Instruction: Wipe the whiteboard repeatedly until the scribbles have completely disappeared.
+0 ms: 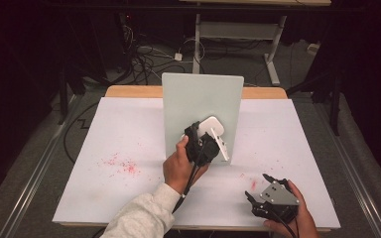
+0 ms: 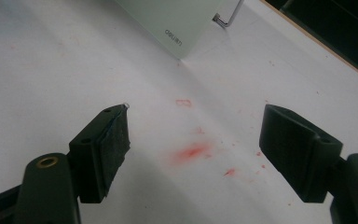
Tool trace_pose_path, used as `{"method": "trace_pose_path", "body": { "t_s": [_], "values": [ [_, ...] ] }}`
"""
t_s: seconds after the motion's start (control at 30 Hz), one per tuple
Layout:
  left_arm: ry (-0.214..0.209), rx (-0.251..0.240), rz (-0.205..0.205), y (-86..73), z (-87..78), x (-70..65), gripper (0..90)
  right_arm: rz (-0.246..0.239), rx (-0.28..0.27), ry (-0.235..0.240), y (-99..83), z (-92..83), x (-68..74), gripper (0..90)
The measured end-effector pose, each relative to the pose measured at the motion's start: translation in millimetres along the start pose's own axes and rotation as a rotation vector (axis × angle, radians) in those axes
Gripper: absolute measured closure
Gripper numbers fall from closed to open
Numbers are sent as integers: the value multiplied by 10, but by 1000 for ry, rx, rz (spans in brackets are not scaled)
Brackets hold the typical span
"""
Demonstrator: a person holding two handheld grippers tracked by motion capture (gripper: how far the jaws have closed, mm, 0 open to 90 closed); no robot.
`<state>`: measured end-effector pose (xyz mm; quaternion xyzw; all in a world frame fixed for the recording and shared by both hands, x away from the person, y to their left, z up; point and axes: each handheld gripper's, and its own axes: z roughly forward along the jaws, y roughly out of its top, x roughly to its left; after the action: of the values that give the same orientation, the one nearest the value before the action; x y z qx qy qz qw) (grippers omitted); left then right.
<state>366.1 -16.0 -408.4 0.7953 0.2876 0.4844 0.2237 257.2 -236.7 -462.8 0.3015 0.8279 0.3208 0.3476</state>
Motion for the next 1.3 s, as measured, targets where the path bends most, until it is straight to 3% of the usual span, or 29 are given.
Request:
{"method": "trace_pose_path", "body": {
  "t_s": [0.1, 0.2, 0.3, 0.33, 0.37, 0.5, 0.53, 0.7, 0.77, 0.83, 0.9, 0.97, 1.07, 1.1, 1.2, 1.23, 1.3],
  "values": [
    [3, 12, -2, -32, 7, -32, 287, 2, -3, -3, 1, -6, -7, 245],
    [15, 18, 63, -128, 35, -212, 287, -4, -6, -4, -4, -6, -26, 246],
    [8, 41, 91, -194, 47, -367, 287, -1, -6, -5, -4, -1, -19, 245],
    [15, 97, 156, -177, 17, -342, 287, 2, -3, -1, -4, -2, -12, 246],
    [9, 96, 150, -164, 19, -333, 287, 5, 0, 0, -2, -2, -6, 245],
    [16, 23, 64, -85, 35, -201, 287, -1, -1, 2, -1, -2, -4, 245],
    [13, 18, 35, -61, 33, -162, 287, 0, 0, -1, -4, 0, -8, 245],
    [19, 16, -12, 17, 4, 51, 287, -4, -2, 2, -8, 1, -14, 245],
    [33, 30, 3, -2, 10, 14, 287, 5, 1, 1, -10, 0, -13, 245],
    [41, 33, 58, -49, 27, -85, 287, 0, -3, 1, -10, 3, -21, 245],
    [21, 50, 63, -128, 38, -211, 287, 2, -3, 2, -9, 3, -20, 245],
    [0, 102, 139, -199, 28, -331, 287, -2, -5, -2, -2, 1, -17, 245],
    [-6, 85, 135, -349, 74, -523, 287, 10, -1, 0, -1, -3, -5, 245],
    [-11, 120, 171, -389, 63, -539, 287, 5, -1, 0, 1, -5, -3, 245],
    [-22, 104, 160, -477, 45, -557, 288, 4, 1, -2, -2, 2, -4, 245],
    [-28, 101, 136, -484, 35, -541, 288, 6, 3, -2, -2, 4, -3, 245],
    [-20, 119, 132, -497, 42, -504, 287, 1, 0, 5, 1, 3, 0, 245]
  ]
}}
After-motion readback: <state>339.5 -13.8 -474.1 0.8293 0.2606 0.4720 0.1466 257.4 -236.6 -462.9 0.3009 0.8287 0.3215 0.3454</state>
